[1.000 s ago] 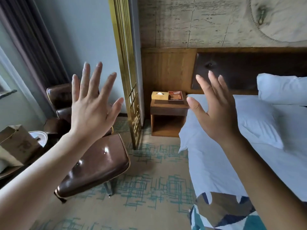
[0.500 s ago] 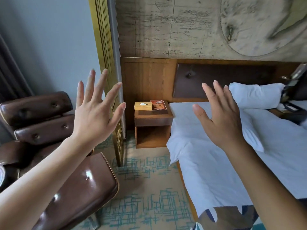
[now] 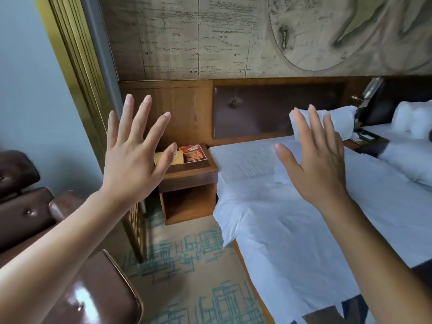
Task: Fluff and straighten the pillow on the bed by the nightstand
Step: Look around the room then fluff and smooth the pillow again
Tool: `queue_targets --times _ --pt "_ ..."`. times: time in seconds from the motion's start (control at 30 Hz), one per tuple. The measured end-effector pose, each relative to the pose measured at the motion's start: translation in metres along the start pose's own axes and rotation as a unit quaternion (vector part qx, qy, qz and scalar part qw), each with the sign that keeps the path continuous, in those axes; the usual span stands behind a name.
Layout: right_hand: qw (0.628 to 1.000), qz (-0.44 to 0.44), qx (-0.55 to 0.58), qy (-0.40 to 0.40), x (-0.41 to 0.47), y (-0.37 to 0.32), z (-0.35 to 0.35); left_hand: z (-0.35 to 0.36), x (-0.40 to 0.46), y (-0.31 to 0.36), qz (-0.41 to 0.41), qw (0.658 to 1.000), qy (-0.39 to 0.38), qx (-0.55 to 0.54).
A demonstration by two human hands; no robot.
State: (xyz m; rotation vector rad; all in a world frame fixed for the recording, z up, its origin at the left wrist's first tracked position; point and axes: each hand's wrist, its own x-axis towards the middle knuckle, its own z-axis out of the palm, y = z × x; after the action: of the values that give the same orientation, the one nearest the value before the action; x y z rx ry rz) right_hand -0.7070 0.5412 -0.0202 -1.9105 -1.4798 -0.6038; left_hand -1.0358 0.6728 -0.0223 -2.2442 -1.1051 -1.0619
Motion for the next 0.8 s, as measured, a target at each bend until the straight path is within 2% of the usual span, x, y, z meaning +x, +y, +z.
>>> queue_targets --times 0.23,0.4,0.5,0.8 --pt "0.999 0.002 -0.009 0.047 0.09 0.023 0.057 0.081 0.116 -0.018 0.041 0.999 0.031 0.001" --pt "0.997 0.016 -0.043 0.062 0.124 0.043 0.094 0.153 0.161 -0.02 0.064 0.997 0.026 -0.032" --pt "0.996 0.022 -0.077 0.046 0.144 0.055 0.119 0.199 0.188 -0.024 0.082 0.995 0.02 -0.056" --pt "0.982 0.114 -0.15 0.017 0.214 0.061 0.192 0.327 0.283 -0.061 0.13 0.982 0.025 -0.134"
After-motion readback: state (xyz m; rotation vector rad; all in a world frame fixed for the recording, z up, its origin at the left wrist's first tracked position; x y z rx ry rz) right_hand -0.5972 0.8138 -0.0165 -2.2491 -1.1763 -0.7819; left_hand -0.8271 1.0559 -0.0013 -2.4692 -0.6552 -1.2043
